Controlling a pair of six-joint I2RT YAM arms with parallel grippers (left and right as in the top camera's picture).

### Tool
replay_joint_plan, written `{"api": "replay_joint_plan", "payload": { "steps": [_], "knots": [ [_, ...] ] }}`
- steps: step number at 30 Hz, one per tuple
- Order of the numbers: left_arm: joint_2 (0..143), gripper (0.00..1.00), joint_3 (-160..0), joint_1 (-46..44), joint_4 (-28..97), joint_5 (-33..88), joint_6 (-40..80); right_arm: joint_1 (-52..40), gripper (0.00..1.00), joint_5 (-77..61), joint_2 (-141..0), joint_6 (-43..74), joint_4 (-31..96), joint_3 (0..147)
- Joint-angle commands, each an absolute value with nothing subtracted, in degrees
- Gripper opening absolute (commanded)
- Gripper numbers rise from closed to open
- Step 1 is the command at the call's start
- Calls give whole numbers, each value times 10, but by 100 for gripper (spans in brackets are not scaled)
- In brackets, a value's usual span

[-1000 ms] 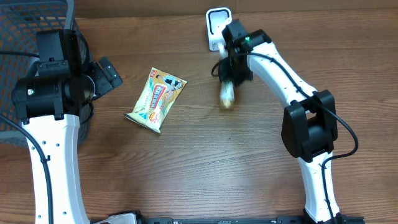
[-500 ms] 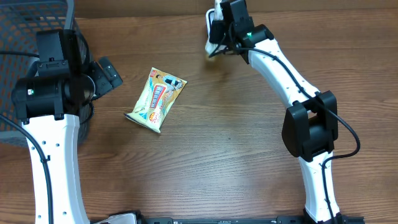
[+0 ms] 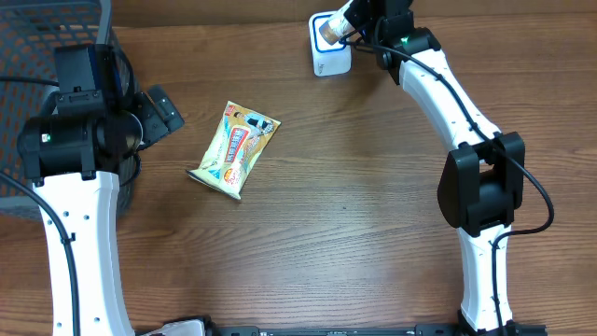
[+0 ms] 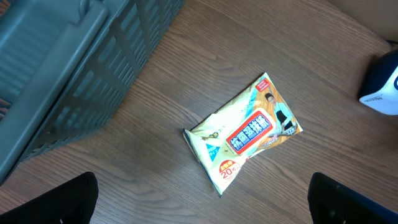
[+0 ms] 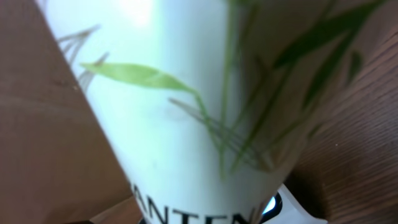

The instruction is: Scan the item barcode

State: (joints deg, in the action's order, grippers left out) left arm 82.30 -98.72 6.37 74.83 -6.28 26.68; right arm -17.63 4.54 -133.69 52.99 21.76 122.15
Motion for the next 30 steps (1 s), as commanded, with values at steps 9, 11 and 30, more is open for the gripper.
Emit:
{"api": "replay_joint_plan", "payload": {
  "steps": [9,11,30],
  "knots": [
    [824,100,-993,64,748,-70,272,-185,4,25,-1338,575,206,1238],
    [824,100,-993,64,748,-70,272,-185,4,16,-1337,575,206,1239],
    [824,100,-993,64,748,-70,272,43,4,34,-1157,520,416,1239]
  ]
}}
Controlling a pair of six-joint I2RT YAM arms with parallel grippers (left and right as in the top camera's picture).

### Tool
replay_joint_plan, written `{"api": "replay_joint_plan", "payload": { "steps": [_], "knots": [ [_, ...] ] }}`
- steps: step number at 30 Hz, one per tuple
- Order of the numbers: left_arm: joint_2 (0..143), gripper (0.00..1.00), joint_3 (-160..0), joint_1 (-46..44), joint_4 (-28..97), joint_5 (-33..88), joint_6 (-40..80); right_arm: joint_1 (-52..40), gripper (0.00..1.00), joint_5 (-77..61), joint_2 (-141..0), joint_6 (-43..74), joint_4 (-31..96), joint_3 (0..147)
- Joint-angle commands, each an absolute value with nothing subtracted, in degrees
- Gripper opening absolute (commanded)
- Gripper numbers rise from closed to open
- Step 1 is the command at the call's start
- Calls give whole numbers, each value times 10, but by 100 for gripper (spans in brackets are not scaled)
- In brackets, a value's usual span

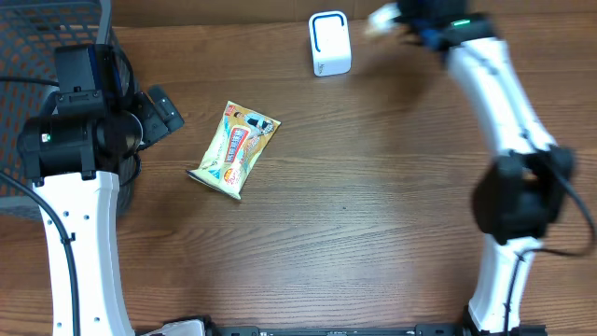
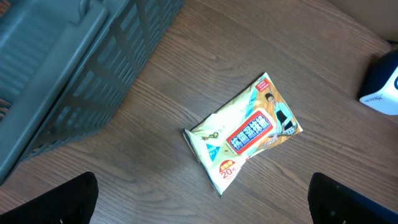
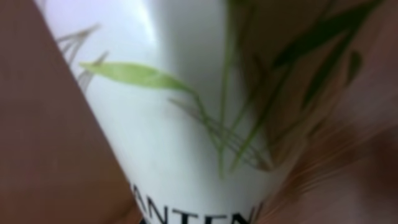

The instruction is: Scan the item barcode

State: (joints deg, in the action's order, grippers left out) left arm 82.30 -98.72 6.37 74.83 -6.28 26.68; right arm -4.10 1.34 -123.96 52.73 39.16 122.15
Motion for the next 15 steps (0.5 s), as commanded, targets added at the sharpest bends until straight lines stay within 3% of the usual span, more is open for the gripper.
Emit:
{"api": "replay_joint_plan", "payload": {
  "steps": [1,15],
  "knots": [
    [824,100,-993,64,748,-70,272,69,4,34,-1152,520,438,1239],
    [824,100,-993,64,748,-70,272,442,4,99,-1161,520,710,1237]
  ]
}}
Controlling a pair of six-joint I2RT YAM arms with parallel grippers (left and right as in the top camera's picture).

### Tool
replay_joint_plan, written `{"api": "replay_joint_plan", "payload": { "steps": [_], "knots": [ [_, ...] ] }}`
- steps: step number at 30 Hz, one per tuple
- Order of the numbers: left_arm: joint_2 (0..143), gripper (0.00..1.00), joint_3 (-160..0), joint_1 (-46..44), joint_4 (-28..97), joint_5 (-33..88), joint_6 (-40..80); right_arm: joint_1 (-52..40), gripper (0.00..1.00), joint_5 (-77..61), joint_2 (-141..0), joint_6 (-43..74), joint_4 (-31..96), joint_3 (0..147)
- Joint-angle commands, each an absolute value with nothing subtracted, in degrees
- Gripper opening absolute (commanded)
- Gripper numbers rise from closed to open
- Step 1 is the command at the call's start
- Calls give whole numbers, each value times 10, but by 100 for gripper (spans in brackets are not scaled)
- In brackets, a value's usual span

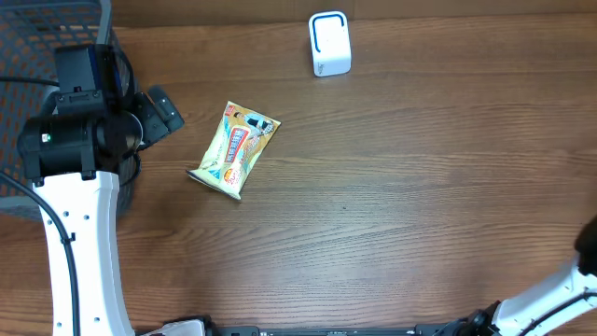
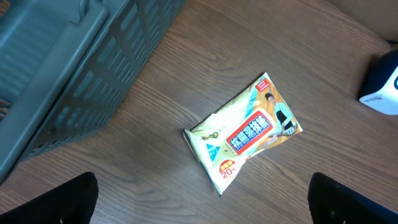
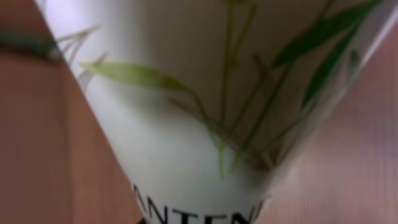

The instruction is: Scan the item barcode

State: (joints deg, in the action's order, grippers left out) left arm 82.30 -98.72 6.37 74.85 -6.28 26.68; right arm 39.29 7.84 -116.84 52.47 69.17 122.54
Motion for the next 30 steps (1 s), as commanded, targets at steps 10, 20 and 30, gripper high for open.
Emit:
{"api": "replay_joint_plan", "payload": {
  "steps": [10,20,30],
  "knots": [
    [824,100,-993,64,748,-70,272,536,4,143,-1205,462,703,1162],
    [824,100,-993,64,748,-70,272,544,4,158,-1206,417,583,1029],
    [824,100,-993,64,748,-70,272,544,32,156,-1207,370,525,1005]
  ]
}}
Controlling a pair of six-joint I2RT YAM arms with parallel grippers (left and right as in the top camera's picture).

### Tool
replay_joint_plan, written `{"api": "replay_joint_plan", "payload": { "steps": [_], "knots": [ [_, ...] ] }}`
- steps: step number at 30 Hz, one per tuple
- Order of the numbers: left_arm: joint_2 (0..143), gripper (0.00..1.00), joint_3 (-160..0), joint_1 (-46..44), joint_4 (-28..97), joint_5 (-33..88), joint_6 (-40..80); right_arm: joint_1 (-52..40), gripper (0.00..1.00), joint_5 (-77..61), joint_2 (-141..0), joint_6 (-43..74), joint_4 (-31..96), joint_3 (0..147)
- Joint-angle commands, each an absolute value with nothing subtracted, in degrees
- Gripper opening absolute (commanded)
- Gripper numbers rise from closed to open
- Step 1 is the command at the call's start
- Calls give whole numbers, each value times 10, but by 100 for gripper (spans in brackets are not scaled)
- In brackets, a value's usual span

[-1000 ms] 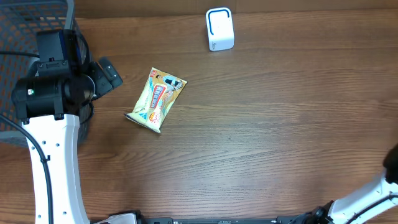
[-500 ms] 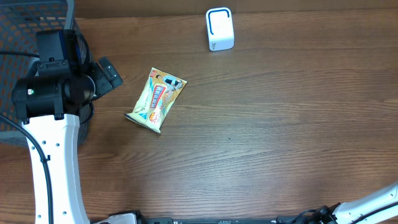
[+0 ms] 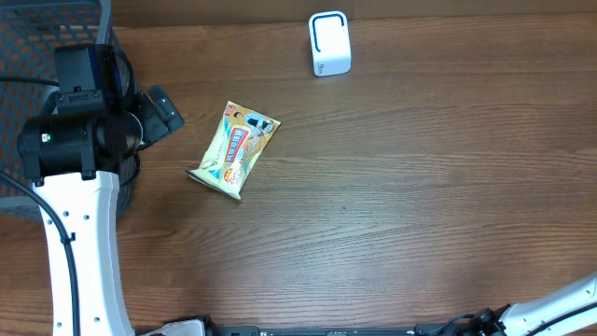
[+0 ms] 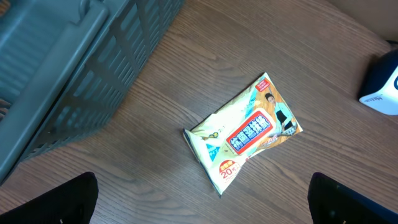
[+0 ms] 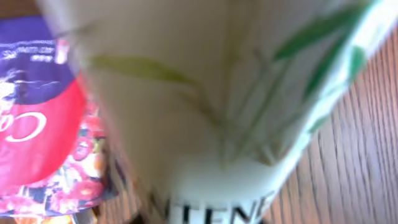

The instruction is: Scan the item barcode

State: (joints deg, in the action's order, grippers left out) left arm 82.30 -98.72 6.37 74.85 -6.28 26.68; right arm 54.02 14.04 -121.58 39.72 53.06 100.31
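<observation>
A white bottle [image 5: 205, 106] with green leaf print and black lettering fills the right wrist view, close to the camera. My right gripper holds it, its fingers hidden behind it. The white and blue scanner [image 3: 329, 44] stands at the table's back edge, also showing as the scanner [image 4: 382, 87] in the left wrist view. My right arm [image 3: 574, 301] shows only as a sliver at the overhead's bottom right corner. My left gripper [image 4: 202, 210] hangs open above the table, left of a yellow packet [image 3: 233, 149].
The yellow packet [image 4: 245, 134] lies flat on the wood left of centre. A dark mesh basket [image 3: 42, 37] stands at the far left behind my left arm. Under the bottle in the right wrist view lies a red and blue printed pack [image 5: 37, 130] beside bare wood.
The right arm has gone further out of the overhead view. Its wrist view now shows a red and blue pack and wood grain behind the bottle. Left arm and packet are unchanged.
My right gripper held the white bottle right at the scanner at the back. Then it was to the right of the scanner, then off the table's right side, and now it is over a printed pack there. The left arm stayed still throughout.
</observation>
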Motion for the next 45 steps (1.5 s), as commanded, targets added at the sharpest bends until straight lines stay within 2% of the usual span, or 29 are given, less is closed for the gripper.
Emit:
{"api": "replay_joint_plan", "payload": {
  "steps": [1,3,6,9,17,22,25,31,32,35,36,45],
  "knots": [
    [824,100,-993,64,748,-70,272,544,45,156,-1207,370,525,1005],
    [824,100,-993,64,748,-70,272,544,58,154,-1207,370,526,1005],
    [824,100,-993,64,748,-70,272,544,70,127,-1207,353,530,1008],
    [824,100,-993,64,748,-70,272,544,74,76,-1205,327,537,1021],
    [824,100,-993,64,748,-70,272,529,75,-85,-1176,323,582,1091],
    [824,100,-993,64,748,-70,272,493,76,-341,-1152,284,562,1110],
    [824,100,-993,64,748,-70,272,449,79,-412,-1151,284,559,1110],
    [824,100,-993,64,748,-70,272,307,94,-414,-1152,243,567,1110],
    [824,100,-993,64,748,-70,272,244,97,-399,-1152,235,567,1108],
    [824,100,-993,64,748,-70,272,150,99,-356,-1152,235,565,1105],
    [824,100,-993,64,748,-70,272,112,97,-338,-1153,235,559,1102],
    [824,100,-993,64,748,-70,272,-159,28,-294,-1207,259,453,1097]
  ]
}}
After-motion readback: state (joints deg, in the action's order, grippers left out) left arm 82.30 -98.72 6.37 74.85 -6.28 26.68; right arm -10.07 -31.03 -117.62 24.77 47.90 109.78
